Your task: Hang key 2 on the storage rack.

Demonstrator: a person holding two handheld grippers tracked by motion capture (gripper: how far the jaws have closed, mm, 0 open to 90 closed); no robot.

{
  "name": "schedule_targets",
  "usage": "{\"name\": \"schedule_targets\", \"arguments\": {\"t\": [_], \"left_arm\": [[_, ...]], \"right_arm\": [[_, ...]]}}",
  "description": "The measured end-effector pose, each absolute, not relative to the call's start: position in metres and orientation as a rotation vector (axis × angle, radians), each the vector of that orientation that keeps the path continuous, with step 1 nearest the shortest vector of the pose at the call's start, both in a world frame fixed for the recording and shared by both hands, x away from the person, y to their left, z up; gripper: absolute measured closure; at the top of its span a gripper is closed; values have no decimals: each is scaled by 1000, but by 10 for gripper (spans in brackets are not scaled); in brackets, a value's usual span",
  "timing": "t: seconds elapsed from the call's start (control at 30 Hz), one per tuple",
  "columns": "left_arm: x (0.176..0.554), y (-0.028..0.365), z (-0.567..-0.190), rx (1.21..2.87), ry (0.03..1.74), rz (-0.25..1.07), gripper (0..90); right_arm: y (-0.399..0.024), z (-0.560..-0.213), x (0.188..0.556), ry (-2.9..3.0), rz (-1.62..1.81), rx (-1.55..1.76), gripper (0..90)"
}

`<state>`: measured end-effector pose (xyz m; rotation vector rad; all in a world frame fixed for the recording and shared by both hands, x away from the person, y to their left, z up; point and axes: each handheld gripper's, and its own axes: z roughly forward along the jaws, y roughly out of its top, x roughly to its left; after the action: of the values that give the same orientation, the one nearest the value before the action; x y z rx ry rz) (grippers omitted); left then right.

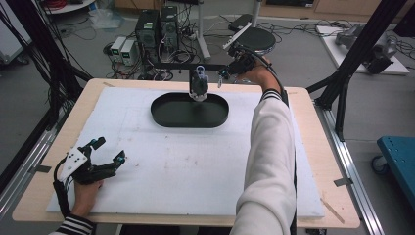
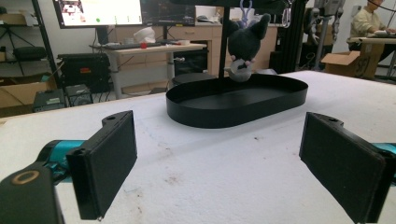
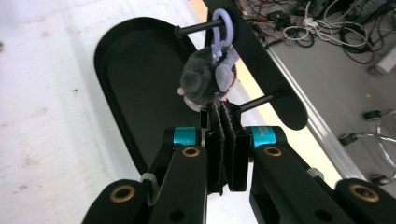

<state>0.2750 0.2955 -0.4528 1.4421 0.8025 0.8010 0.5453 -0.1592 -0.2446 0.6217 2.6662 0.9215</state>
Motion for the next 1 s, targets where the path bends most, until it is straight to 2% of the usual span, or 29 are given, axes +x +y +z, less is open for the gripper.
{"name": "schedule_targets", "arguments": {"t": [1.0], "left_arm": [[275,296,-453,1441,802,800,116]], "right_arm": [[-157,-249,551,2580,872,639,885]]}}
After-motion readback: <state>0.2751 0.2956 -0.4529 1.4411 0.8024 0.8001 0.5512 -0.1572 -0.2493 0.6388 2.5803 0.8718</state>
